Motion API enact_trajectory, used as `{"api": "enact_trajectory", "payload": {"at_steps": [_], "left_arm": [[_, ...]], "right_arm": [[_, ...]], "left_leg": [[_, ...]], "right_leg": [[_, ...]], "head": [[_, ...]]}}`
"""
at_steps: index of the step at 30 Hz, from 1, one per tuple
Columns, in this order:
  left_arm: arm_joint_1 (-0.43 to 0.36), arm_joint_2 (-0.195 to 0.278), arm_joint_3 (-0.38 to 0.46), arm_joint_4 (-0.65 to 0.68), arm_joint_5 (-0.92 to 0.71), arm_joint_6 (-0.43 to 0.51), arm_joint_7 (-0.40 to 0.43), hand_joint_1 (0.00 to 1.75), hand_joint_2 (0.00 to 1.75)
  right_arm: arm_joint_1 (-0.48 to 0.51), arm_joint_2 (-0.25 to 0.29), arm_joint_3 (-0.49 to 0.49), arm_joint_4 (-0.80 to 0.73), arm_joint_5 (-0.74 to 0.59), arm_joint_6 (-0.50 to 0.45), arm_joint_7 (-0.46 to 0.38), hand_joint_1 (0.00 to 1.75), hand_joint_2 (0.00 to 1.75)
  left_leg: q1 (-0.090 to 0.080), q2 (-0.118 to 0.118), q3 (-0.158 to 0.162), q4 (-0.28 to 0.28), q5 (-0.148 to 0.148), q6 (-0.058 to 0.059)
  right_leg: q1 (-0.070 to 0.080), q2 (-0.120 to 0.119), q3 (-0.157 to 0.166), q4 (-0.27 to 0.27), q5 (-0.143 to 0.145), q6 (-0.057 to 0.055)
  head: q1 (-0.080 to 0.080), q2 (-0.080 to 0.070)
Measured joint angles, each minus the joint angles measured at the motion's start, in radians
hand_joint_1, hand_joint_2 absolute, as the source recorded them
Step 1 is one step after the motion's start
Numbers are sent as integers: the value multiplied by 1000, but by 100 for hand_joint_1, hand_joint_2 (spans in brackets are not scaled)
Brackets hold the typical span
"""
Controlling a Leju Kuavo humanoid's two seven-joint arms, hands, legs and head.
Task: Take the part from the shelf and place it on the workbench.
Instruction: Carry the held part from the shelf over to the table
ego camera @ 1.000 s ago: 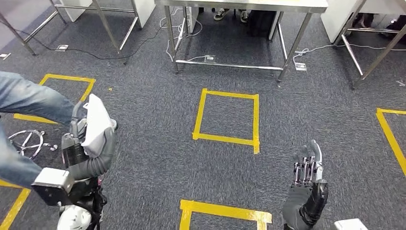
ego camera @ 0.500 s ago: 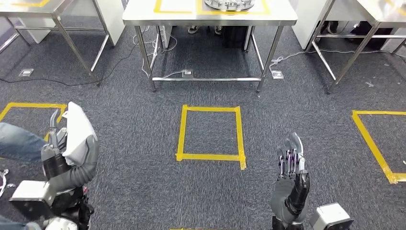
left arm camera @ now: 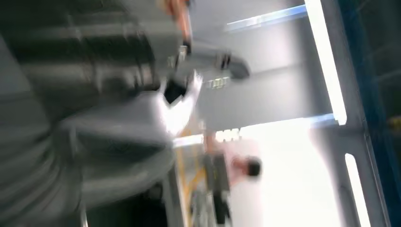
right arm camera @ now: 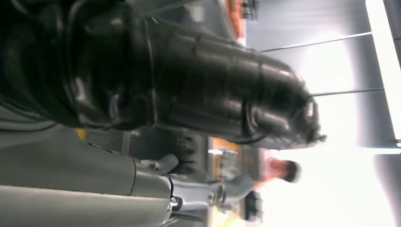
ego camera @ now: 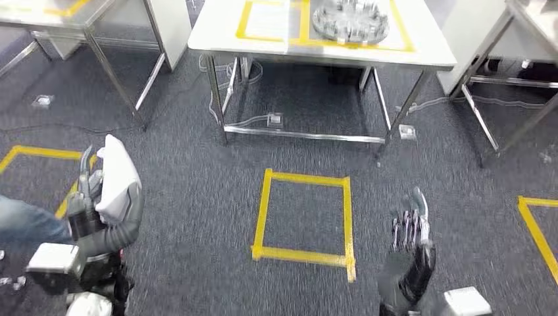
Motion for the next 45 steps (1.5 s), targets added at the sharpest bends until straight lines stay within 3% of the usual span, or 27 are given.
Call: {"api": "enact_trajectory", "payload": {"at_steps": [2,3,5,6,8,10,11,12,14,15,16,18,20,21,23,24,26,28,30,33,35,36,38,40,41,43,45], "left_arm": [[-1,-1,0,-2,0,0,-2,175,175],[-2,-2,0,-5,-1,0,-4,175,175],[-3,-1,-1,-9,-2,0,-6,175,175],[-3,-1,-1,-10,-2,0,-6,175,175],[-1,-1,0,-10,-2,2,-5,175,175],[-1,0,0,-10,-2,2,-5,175,175],[-1,1,0,-10,-2,2,-5,175,175],[0,2,0,-8,-1,2,-4,175,175],[-1,6,0,-4,0,2,-4,175,175],[-2,7,0,-4,0,2,-3,175,175],[-3,8,0,-7,0,2,-4,175,175],[-4,5,1,-26,-5,3,-9,175,175],[-6,0,1,-42,-10,4,-16,175,175],[-5,-1,0,-44,-12,4,-18,175,175],[-3,-2,0,-41,-12,4,-18,175,175],[-2,-2,0,-39,-13,4,-18,175,175],[-2,-2,0,-38,-13,4,-18,175,175],[-3,-2,0,-37,-13,5,-18,175,175],[-3,-1,0,-36,-14,6,-19,175,175],[-4,-1,0,-35,-13,4,-17,175,175],[-6,-1,0,-35,-12,0,-16,175,175],[-7,-2,-1,-33,-10,-2,-15,175,175],[-9,-2,-2,-29,-8,-5,-12,175,175],[-10,-2,-2,-24,-7,-6,-9,175,175],[-10,-2,-2,-21,-7,-6,-9,175,175],[-12,-1,-2,-16,-6,-7,-8,175,175],[-16,-2,-3,-12,-4,-11,-7,175,175]], "right_arm": [[-4,0,0,-2,-1,0,-1,0,0],[-8,1,0,-4,-1,0,-2,0,0],[-13,3,0,-6,-1,0,-3,0,0],[-13,3,0,-6,-2,1,-3,0,0],[-13,4,0,-5,-2,2,-3,0,0],[-13,4,-1,-4,-3,2,-3,0,0],[-13,4,-1,-3,-3,2,-3,0,0],[-13,4,-1,0,-4,2,-3,0,0],[-16,5,-1,5,-5,2,-2,0,0],[-17,5,0,5,-6,2,-2,0,0],[-20,7,0,3,-6,2,-2,0,0],[-22,13,0,-11,-6,2,-3,0,0],[-23,16,0,-26,-6,2,-3,0,0],[-22,16,1,-28,-6,2,-3,0,0],[-19,16,2,-26,-6,2,-3,0,0],[-18,15,2,-24,-6,2,-3,0,0],[-17,14,2,-21,-7,2,-3,0,0],[-18,13,2,-20,-6,3,-3,0,0],[-21,12,2,-18,-3,5,-3,0,0],[-30,12,2,-16,3,13,-2,0,0],[-35,13,5,-13,6,23,-1,0,0],[-39,13,10,-9,7,30,2,0,0],[-47,15,21,3,9,44,7,0,0],[-49,18,28,16,9,52,10,0,0],[-50,19,30,21,9,53,10,0,0],[-53,20,35,29,9,55,10,0,0],[-59,22,40,36,9,56,11,0,0]], "left_leg": [[2,-1,20,32,16,-5],[2,6,-1,92,45,-10],[4,21,-110,253,84,-27],[9,27,-168,313,70,-37],[24,30,-268,359,-20,-54],[40,34,-334,320,-90,-76],[49,38,-352,276,-76,-88],[58,43,-361,216,-12,-101],[75,58,-362,71,207,-115],[79,64,-358,24,288,-116],[81,68,-357,1,326,-111],[81,65,-353,9,310,-95],[84,61,-353,6,315,-77],[84,60,-352,6,323,-68],[72,60,-351,13,327,-54],[64,59,-351,19,321,-48],[43,56,-348,31,308,-36],[25,54,-340,37,298,-26],[24,50,-331,35,296,-25],[35,45,-326,23,304,-36],[35,44,-336,31,295,-43],[34,43,-354,67,272,-46],[39,42,-408,197,209,-57],[48,42,-442,290,180,-72],[54,42,-433,282,190,-80],[68,31,-374,188,219,-103],[77,9,-323,126,207,-106]], "right_leg": [[8,-6,40,-13,-33,-19],[4,-9,66,-23,-52,-24],[-12,-12,125,-39,-91,-29],[-20,-13,156,-46,-114,-27],[-40,-10,222,-61,-160,-14],[-65,-4,301,-76,-210,8],[-78,-1,342,-85,-237,19],[-89,1,382,-97,-265,31],[-100,5,458,-124,-317,57],[-101,8,488,-140,-341,68],[-102,10,514,-158,-361,79],[-102,5,548,-193,-386,96],[-104,-11,536,-139,-428,106],[-106,-21,500,-63,-464,107],[-101,-32,389,115,-536,104],[-95,-34,340,170,-540,99],[-77,-34,290,157,-474,72],[-51,-33,291,48,-362,23],[-31,-32,294,-18,-297,-18],[-21,-32,301,-55,-270,-37],[-27,-30,328,-101,-239,-39],[-33,-30,340,-119,-225,-35],[-39,-29,347,-124,-220,-22],[-48,-27,347,-112,-230,-7],[-54,-25,349,-102,-241,3],[-71,-16,347,-68,-273,30],[-81,-6,325,-21,-312,57]], "head": [[8,0],[13,0],[14,0],[11,0],[4,0],[-2,0],[-6,0],[-9,0],[-25,0],[-30,0],[-35,0],[-36,0],[-26,0],[-15,0],[7,0],[14,0],[24,0],[29,0],[21,0],[30,0],[34,0],[33,0],[24,0],[18,0],[16,0],[10,0],[-5,0]]}}
